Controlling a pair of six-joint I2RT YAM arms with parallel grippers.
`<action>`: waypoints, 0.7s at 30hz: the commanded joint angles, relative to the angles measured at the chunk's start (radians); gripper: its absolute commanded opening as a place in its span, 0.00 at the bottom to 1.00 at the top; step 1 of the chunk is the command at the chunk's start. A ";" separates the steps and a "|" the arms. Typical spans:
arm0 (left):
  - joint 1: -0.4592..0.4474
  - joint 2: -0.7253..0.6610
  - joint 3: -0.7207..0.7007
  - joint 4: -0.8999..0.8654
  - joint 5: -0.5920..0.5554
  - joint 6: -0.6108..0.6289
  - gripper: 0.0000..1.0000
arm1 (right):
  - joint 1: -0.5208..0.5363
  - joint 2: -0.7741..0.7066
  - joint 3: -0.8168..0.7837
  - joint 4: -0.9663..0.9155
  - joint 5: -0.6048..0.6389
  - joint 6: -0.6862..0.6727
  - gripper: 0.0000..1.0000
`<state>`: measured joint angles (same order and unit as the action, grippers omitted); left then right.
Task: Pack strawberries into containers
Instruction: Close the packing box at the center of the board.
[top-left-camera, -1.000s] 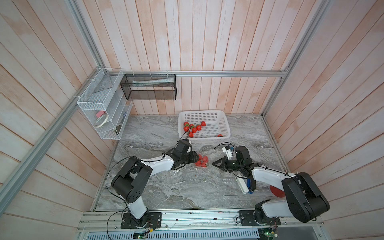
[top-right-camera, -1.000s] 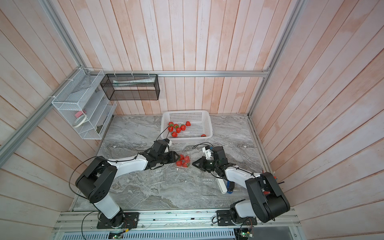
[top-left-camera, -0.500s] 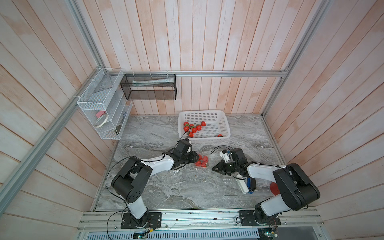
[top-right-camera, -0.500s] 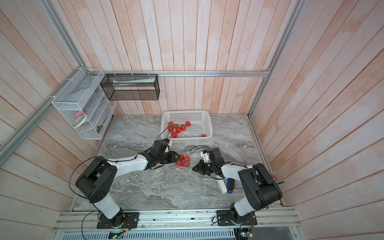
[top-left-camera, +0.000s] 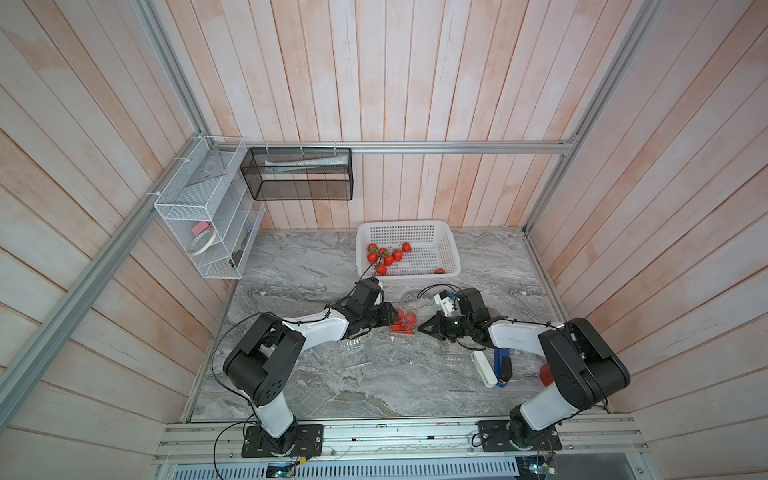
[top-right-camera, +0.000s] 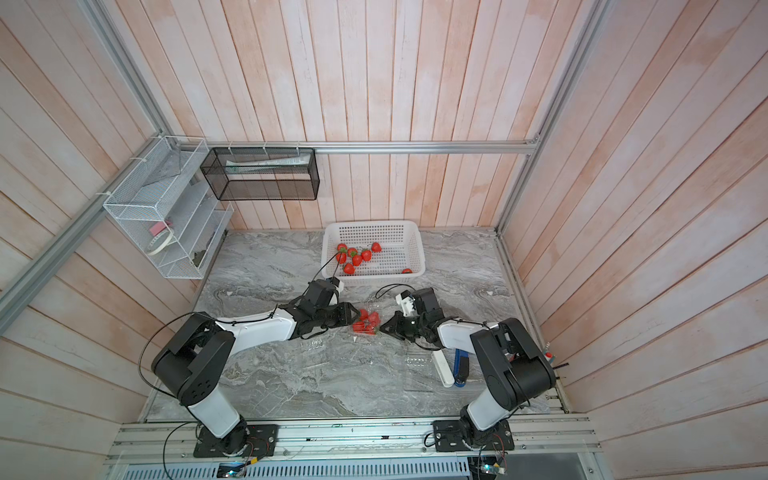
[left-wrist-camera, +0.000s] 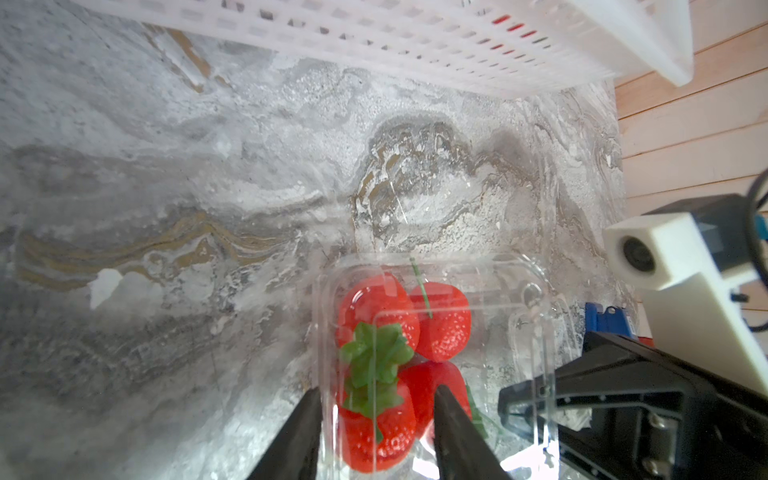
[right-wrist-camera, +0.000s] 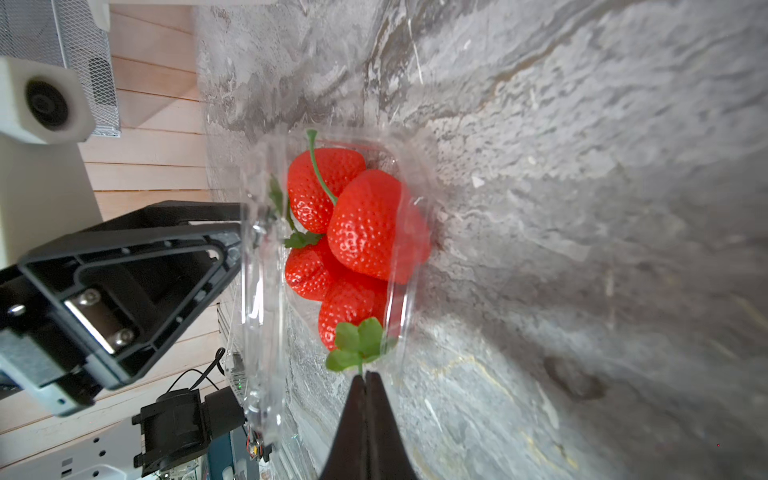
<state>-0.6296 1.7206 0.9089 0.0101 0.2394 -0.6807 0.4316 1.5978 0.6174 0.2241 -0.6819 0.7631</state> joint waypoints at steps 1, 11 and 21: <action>-0.005 0.015 0.028 -0.010 0.009 0.015 0.46 | 0.014 0.024 0.024 0.020 -0.022 0.005 0.05; -0.005 0.016 0.023 -0.006 0.014 0.015 0.46 | 0.040 0.015 0.015 -0.006 -0.012 0.001 0.05; -0.004 0.007 0.010 0.001 0.011 0.013 0.46 | 0.059 0.082 0.048 0.074 -0.023 0.039 0.05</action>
<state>-0.6296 1.7245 0.9089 0.0113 0.2394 -0.6807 0.4839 1.6573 0.6407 0.2630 -0.6930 0.7849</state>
